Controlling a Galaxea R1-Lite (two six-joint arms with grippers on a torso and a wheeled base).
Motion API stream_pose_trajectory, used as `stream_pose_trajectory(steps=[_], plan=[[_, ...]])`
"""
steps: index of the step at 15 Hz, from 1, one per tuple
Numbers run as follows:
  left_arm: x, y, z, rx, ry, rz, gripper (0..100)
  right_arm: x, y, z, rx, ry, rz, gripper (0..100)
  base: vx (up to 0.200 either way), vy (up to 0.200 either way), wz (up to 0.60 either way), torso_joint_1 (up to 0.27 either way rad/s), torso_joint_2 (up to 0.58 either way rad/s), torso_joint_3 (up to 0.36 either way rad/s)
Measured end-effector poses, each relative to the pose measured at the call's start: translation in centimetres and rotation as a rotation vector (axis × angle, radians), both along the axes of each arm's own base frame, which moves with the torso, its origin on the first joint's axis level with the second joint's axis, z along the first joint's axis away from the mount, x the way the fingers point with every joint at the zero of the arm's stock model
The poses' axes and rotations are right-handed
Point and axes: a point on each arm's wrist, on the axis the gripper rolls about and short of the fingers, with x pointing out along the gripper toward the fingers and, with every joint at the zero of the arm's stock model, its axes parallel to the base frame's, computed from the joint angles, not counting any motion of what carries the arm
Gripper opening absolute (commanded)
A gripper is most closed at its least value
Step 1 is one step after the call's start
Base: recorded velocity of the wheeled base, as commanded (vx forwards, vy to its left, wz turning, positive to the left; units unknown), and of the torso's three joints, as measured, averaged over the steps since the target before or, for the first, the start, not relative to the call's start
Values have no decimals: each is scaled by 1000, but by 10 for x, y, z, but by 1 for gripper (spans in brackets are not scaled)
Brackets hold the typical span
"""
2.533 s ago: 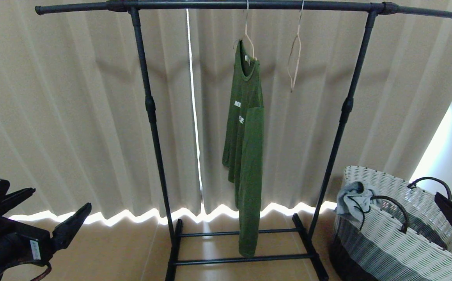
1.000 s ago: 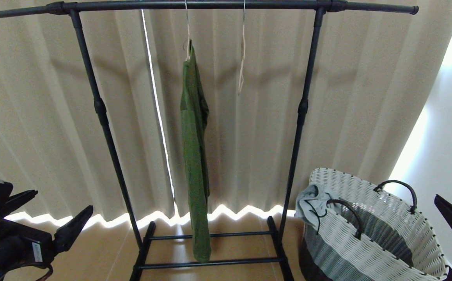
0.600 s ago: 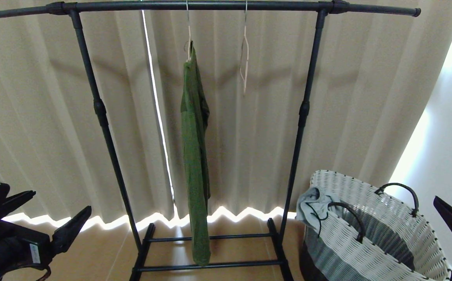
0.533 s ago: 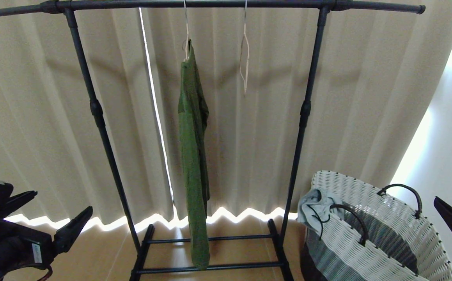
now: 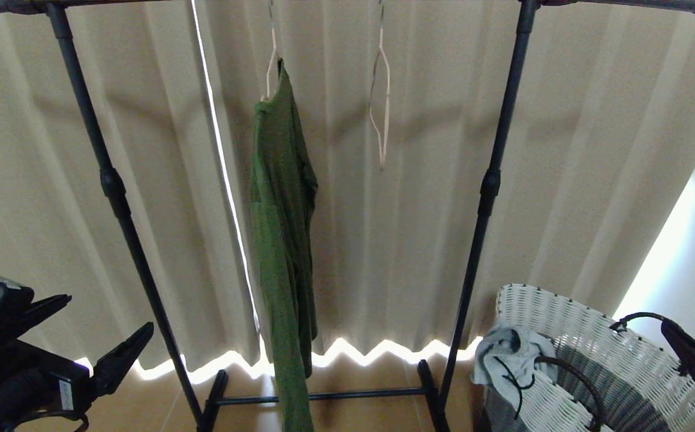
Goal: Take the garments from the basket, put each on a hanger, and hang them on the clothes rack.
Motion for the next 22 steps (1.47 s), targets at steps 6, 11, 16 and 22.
stream_pose_trajectory(steps=[6,11,16,22], plan=[[-6,-5,-7,47,12,-61,100,6,0,-8,-82,100,29,100,0,0,0,0,0,0],[-13,-6,-3,52,-25,-96,100,30,2,-22,-107,242,41,100,0,0,0,0,0,0],[-15,-6,-2,50,-38,-97,100,68,5,-39,-110,391,57,100,0,0,0,0,0,0],[-16,-5,-2,49,-39,-97,100,112,10,-80,-118,593,74,100,0,0,0,0,0,0]])
